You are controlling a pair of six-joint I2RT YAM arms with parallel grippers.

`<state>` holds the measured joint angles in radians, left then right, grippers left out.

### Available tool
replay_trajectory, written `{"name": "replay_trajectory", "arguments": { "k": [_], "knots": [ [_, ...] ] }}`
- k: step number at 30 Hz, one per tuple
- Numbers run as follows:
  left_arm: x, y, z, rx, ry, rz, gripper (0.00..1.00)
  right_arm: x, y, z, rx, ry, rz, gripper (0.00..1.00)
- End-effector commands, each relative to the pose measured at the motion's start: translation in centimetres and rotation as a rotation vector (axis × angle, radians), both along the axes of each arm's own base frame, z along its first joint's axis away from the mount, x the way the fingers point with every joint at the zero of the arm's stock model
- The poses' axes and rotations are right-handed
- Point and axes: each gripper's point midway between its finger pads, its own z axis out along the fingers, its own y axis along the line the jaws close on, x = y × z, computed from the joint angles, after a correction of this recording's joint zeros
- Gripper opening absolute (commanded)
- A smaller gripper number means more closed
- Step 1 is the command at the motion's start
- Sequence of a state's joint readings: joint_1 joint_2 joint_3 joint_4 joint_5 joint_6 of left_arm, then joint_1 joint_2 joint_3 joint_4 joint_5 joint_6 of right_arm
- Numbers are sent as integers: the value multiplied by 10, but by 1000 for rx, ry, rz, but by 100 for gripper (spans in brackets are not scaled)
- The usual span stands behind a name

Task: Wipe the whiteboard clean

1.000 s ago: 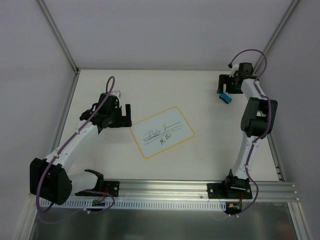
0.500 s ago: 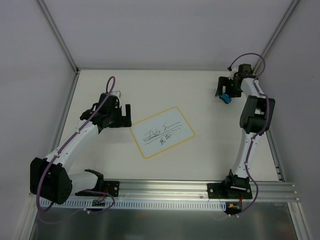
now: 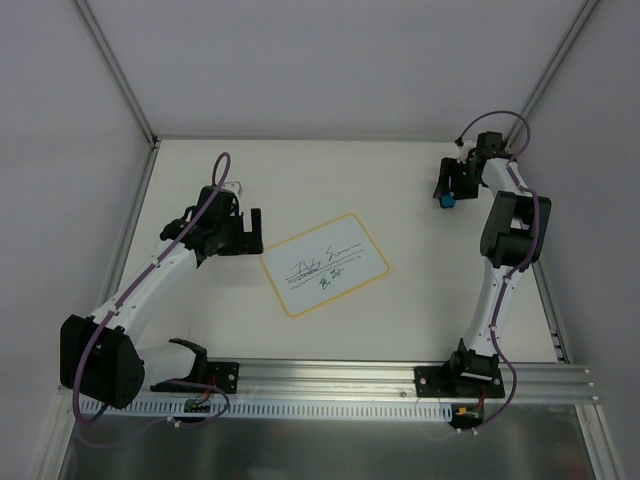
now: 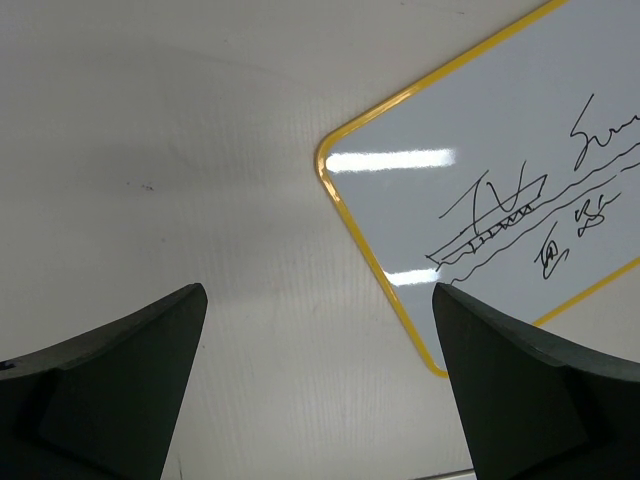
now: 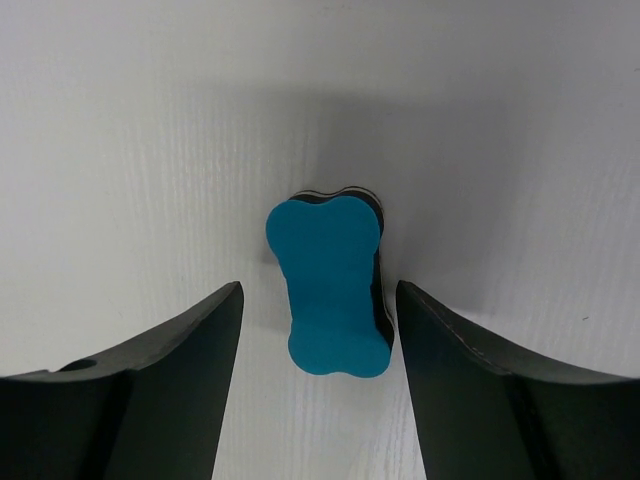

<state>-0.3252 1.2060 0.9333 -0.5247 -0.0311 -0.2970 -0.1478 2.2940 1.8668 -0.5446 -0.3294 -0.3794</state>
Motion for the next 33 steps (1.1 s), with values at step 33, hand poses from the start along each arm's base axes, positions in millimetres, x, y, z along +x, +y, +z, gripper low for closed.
{"name": "replay_trajectory", "arguments": {
  "k": [33],
  "knots": [
    [-4,5,-7,1,34,8,99,2,2,25,-232,-59,25,60]
  ]
}}
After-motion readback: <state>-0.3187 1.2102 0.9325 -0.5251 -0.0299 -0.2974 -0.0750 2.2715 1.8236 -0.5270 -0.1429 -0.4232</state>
